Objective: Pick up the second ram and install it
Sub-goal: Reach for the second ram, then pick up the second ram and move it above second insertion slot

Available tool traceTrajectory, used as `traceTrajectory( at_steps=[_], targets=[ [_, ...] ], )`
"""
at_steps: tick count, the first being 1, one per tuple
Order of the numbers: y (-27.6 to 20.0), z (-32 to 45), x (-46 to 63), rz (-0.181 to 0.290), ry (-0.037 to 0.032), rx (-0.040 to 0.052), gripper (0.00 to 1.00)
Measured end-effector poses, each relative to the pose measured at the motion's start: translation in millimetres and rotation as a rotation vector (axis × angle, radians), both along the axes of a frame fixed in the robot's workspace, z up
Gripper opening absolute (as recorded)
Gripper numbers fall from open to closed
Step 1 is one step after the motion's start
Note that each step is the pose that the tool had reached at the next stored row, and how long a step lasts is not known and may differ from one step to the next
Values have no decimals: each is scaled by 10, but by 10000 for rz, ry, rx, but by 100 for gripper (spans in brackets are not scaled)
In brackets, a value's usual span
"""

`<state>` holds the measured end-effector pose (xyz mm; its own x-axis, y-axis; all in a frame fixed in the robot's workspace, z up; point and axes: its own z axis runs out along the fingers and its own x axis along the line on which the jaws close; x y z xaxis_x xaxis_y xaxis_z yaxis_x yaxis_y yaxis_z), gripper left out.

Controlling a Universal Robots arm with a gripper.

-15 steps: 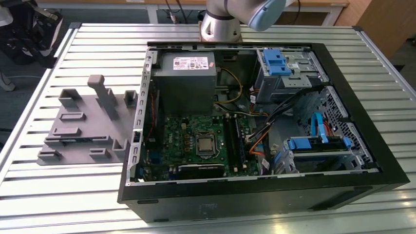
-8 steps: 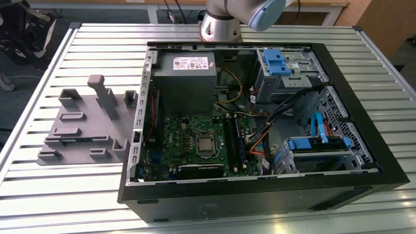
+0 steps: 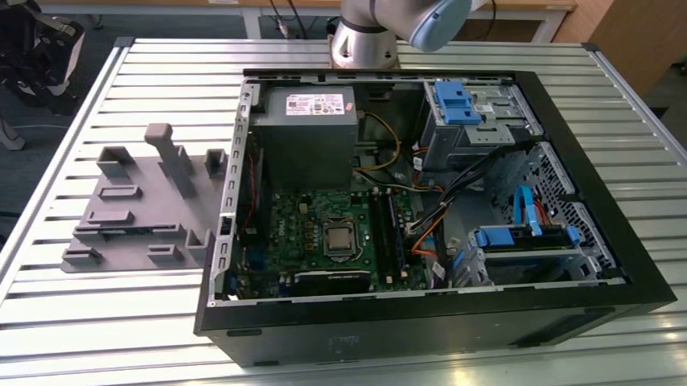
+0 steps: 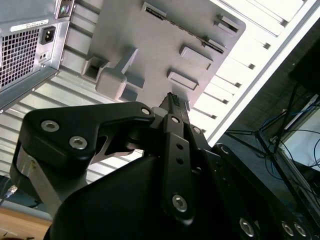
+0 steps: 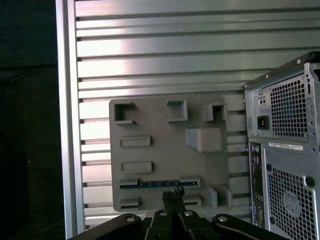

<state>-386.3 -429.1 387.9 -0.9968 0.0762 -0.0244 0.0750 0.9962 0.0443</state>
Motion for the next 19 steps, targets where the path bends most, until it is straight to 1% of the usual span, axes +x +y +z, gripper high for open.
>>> traceTrajectory(
  at_steps=[15, 19],
  targets=[
    [0, 0, -2, 7, -1, 0, 11],
    [0, 0, -4, 200, 0, 0, 11]
  ],
)
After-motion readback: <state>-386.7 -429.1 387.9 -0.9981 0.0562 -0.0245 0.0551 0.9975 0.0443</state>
